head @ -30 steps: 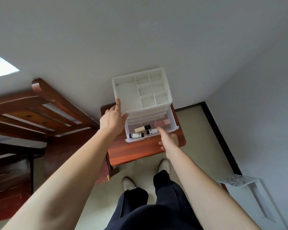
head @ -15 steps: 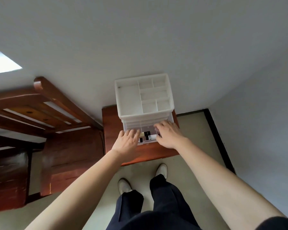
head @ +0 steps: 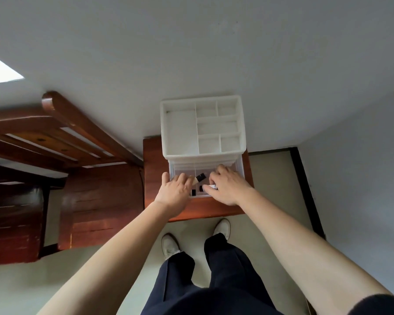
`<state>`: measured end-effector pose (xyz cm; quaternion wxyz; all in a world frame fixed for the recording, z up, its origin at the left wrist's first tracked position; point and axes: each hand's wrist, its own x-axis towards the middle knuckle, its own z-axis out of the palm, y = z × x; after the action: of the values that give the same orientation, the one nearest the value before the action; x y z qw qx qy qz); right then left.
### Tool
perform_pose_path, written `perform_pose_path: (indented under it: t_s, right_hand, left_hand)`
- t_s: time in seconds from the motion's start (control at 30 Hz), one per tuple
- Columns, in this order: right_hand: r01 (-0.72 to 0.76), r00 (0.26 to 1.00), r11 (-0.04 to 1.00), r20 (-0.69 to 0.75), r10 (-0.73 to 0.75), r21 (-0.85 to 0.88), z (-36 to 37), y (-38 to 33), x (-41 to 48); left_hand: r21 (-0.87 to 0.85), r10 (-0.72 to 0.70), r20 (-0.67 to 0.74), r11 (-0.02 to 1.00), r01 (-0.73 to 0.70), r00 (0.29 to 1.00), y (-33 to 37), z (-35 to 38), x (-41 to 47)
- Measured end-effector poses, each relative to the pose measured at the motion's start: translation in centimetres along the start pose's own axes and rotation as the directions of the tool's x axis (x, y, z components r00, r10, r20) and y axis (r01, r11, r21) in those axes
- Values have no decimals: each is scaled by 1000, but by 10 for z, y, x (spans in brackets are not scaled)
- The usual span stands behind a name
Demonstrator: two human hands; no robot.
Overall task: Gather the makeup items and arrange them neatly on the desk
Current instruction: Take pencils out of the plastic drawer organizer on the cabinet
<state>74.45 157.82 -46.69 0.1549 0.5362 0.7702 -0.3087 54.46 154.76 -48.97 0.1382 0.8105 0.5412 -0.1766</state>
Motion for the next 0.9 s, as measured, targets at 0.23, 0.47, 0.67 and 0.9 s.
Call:
perform_pose_path:
  t_s: [0.23, 0.47, 0.67, 0.9]
  right_hand:
    - [20, 999, 1000, -28, -20, 10, 9, -3, -2]
    - [6, 991, 1000, -137, -6, -5, 4, -2, -5]
    - [-133, 957, 991, -258, 135, 26, -2, -1, -7]
    - [-277, 822, 810, -309, 479, 517, -5, -2, -12]
  left_hand:
    - [7, 48, 36, 999, -49, 998, -2, -4, 4]
    - [66, 119, 69, 990, -123, 991, -9, -8, 3]
    - [1, 61, -144, 998, -62, 988, -5, -19, -5]
    - [59, 179, -139, 983, -172, 974, -2, -45, 9]
